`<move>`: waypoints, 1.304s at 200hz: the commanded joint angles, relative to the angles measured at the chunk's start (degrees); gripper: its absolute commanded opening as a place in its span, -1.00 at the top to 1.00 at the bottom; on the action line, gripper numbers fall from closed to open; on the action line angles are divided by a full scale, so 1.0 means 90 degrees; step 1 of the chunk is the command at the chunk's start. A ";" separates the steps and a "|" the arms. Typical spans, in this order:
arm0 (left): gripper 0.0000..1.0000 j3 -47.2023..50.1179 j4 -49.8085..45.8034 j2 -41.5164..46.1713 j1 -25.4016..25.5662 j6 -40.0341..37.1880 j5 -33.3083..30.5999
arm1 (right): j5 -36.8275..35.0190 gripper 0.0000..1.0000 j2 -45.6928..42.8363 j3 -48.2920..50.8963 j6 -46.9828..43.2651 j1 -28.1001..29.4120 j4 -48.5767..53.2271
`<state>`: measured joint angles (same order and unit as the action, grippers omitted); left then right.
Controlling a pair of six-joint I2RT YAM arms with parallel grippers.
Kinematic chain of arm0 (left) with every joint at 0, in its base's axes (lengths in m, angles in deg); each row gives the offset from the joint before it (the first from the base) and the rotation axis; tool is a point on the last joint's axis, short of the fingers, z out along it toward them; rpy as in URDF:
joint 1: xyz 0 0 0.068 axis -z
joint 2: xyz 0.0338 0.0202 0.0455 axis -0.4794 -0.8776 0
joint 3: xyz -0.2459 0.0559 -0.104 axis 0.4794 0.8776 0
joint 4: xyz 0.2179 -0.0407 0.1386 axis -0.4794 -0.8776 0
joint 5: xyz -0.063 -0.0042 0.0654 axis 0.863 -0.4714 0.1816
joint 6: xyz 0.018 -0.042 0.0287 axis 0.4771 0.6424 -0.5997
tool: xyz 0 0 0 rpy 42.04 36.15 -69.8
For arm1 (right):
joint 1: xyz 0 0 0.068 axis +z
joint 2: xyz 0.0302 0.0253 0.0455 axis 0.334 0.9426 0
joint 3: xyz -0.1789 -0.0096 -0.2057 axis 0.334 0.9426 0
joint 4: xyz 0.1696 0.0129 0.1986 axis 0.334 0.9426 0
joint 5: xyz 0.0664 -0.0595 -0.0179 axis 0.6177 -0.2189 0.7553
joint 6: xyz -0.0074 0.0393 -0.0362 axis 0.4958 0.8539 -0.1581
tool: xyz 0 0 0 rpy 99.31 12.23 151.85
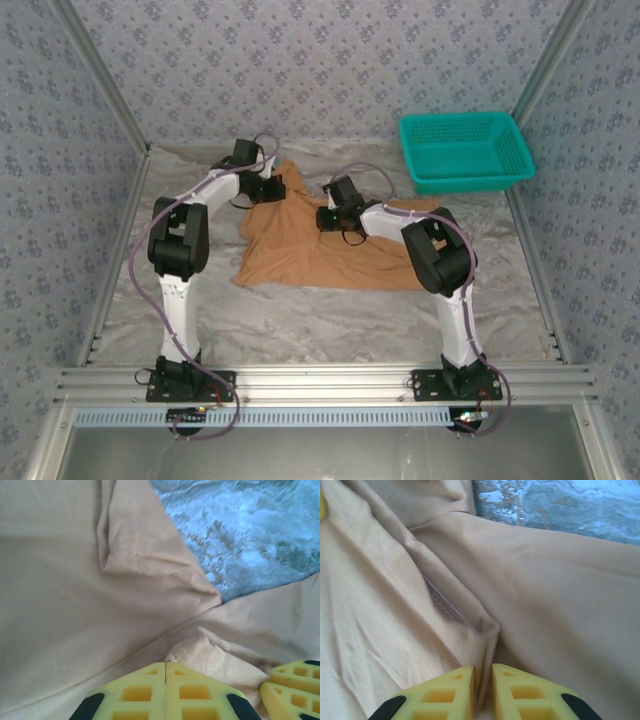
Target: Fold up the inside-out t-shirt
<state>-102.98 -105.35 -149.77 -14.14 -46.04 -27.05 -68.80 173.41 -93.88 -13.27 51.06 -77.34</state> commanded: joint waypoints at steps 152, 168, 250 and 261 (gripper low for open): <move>0.08 0.3156 0.0639 0.2655 0.0046 0.0946 -0.0560 | -0.0059 0.21 -0.3062 0.2380 -0.0380 -0.0422 0.1949; 0.08 0.3809 0.0754 0.2943 0.0123 0.1031 -0.0513 | -0.0261 0.20 -0.3520 0.2746 -0.0247 -0.0714 0.2578; 0.09 0.5744 0.0710 0.3885 0.0307 0.1350 -0.0728 | -0.0337 0.21 -0.3492 0.3618 0.0150 -0.2142 0.3572; 0.08 0.5997 0.0654 0.4074 0.0350 0.1359 -0.0819 | -0.0387 0.20 -0.3482 0.3659 0.0130 -0.2199 0.3601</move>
<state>-52.86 -98.20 -117.07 -11.76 -34.52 -32.96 -70.89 141.28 -61.86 -12.87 32.42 -48.86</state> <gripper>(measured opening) 0.458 0.397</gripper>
